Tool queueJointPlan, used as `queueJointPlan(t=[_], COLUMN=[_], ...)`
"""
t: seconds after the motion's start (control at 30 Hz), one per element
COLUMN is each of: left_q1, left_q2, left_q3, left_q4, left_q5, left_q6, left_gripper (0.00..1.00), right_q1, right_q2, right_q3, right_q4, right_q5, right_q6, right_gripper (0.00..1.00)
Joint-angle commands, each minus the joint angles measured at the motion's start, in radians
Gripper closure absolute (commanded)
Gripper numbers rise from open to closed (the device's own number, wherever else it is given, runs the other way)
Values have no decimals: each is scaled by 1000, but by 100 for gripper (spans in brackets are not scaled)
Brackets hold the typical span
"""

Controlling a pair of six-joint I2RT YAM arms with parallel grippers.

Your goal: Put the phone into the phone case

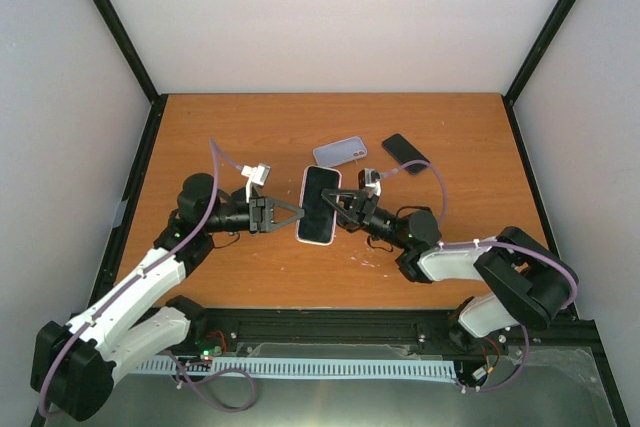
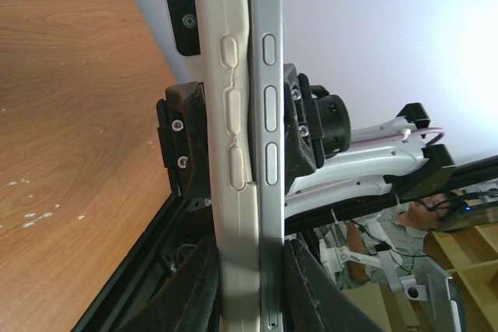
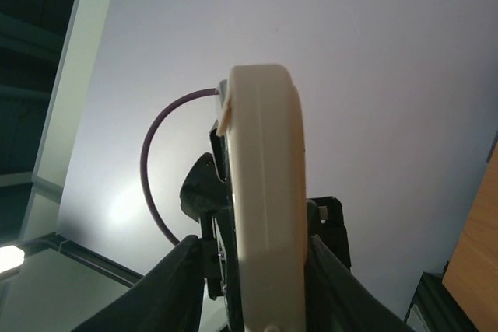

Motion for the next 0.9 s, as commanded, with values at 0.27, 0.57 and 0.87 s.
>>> queueJointPlan(t=[0.27,0.57,0.87], left_q1=[-6,-6,-6], left_q2=[22,-64,-6], left_q3=[112,-17,67], left_q4=[-213,68,-152], left_q5=[-78,23,-46], left_q6=[154,-47,100], left_gripper=[94,79,100], right_q1=[4,4,4], right_q2=[-59,-65,-50], right_q3=[-14,-16,-4], right_q4=[58,113,91], right_q5=[-3,18,1], right_q6=[-78,-35,-46], right_gripper=[80,83,76])
